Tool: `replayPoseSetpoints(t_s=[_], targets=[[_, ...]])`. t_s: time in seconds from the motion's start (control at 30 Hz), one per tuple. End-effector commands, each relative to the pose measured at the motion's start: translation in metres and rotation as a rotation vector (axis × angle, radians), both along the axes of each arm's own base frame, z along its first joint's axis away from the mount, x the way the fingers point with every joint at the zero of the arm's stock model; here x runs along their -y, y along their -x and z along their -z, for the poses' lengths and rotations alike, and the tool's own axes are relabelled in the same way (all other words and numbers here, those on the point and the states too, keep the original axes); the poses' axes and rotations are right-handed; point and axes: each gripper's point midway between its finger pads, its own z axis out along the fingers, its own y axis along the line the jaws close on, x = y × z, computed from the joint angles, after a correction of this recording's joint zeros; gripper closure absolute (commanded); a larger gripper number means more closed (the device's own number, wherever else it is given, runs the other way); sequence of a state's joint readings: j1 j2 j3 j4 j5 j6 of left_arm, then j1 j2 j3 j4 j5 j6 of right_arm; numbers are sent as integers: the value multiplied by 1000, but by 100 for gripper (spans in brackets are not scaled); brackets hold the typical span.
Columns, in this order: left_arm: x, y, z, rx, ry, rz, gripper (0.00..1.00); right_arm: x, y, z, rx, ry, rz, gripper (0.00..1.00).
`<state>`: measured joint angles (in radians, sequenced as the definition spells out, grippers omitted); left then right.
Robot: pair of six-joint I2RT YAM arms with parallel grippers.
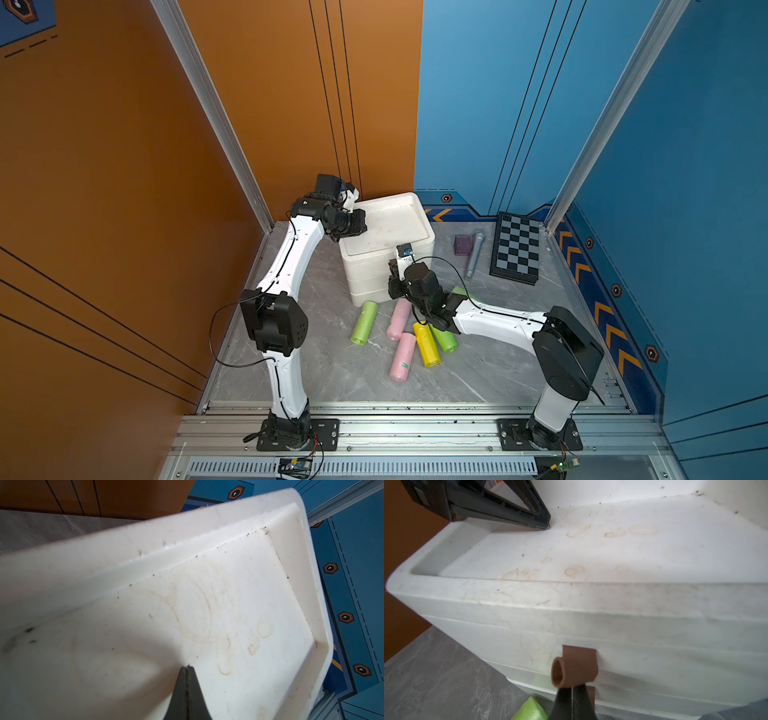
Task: Sort the rolls of trash bags by color and place them into the drawer
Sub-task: Open the drawer in the storage box.
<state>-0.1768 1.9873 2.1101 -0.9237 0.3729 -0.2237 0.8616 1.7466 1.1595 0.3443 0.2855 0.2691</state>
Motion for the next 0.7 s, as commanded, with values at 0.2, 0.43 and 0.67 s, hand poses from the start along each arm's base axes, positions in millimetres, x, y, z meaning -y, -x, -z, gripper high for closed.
replayPoseSetpoints(t_s=[0.2,0.43,0.67], targets=[[-14,38,78,-314,-82,-3,100,24,17,-33,13,-106,25,100],[-14,39,77,-312,-82,-4,100,32,26,-32,-6,-107,17,100],[-14,40,75,-310,-77,-4,100,41,36,-33,-19,-125,13,100]])
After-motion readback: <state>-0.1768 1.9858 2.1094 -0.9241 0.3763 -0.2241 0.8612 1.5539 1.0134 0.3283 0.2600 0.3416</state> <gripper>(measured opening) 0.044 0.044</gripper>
